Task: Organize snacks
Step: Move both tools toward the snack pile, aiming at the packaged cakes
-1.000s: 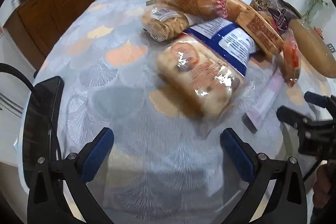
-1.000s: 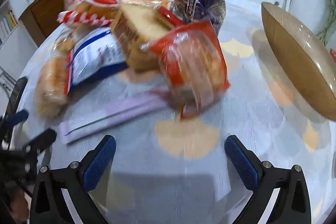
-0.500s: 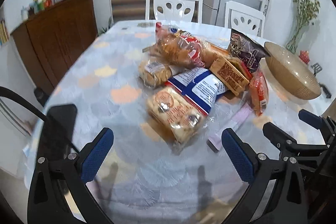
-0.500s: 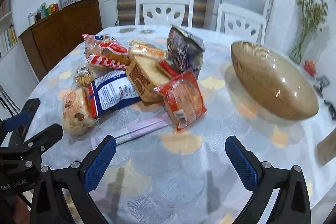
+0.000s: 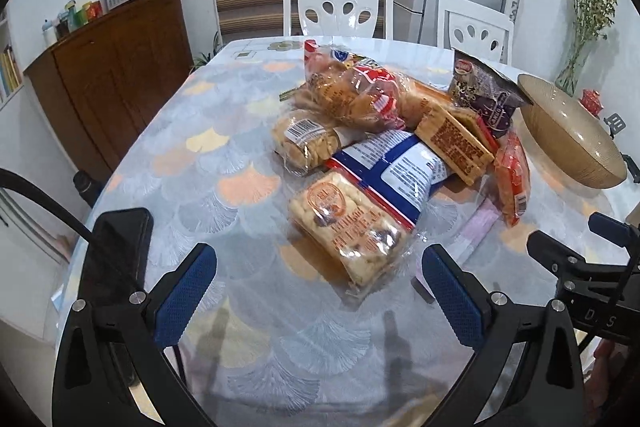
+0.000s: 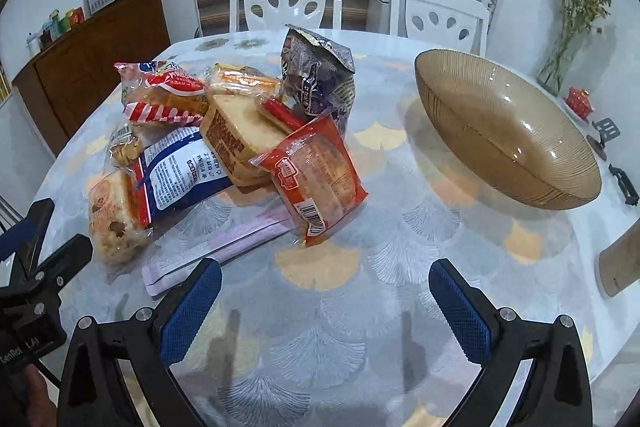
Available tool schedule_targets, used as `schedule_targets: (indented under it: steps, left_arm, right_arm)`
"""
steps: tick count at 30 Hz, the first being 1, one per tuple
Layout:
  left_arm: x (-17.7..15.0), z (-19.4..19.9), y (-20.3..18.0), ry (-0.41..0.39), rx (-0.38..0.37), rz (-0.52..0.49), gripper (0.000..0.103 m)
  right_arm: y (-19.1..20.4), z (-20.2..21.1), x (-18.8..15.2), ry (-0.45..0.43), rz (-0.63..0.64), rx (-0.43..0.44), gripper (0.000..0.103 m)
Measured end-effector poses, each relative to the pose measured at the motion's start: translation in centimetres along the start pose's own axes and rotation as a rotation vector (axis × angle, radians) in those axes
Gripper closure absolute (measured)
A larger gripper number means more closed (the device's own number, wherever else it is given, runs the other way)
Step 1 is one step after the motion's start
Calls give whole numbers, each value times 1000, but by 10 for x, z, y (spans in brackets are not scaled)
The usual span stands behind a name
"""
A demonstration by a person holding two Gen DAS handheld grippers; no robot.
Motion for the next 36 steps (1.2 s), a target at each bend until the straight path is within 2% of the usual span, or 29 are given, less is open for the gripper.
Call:
schedule_targets:
  steps: [21,36]
  left_arm:
    - [2,-5,5,7,-13,20,1]
    - [1,-6,9,17,-30,36,1]
  right_arm:
    - [3,-4,2,14,6,-1,0]
    - [-5,-3,3,10,-6,38,0]
Point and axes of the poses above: each gripper's, at about its wrist camera, not at the fingertips, and z roughly against the way its jaws point, y to its left, x to its top, the point moved 7 cm from there along -z, roughly the way its jaws point, and after that the axes turned 13 degrees about y, right-handed, at the moved point
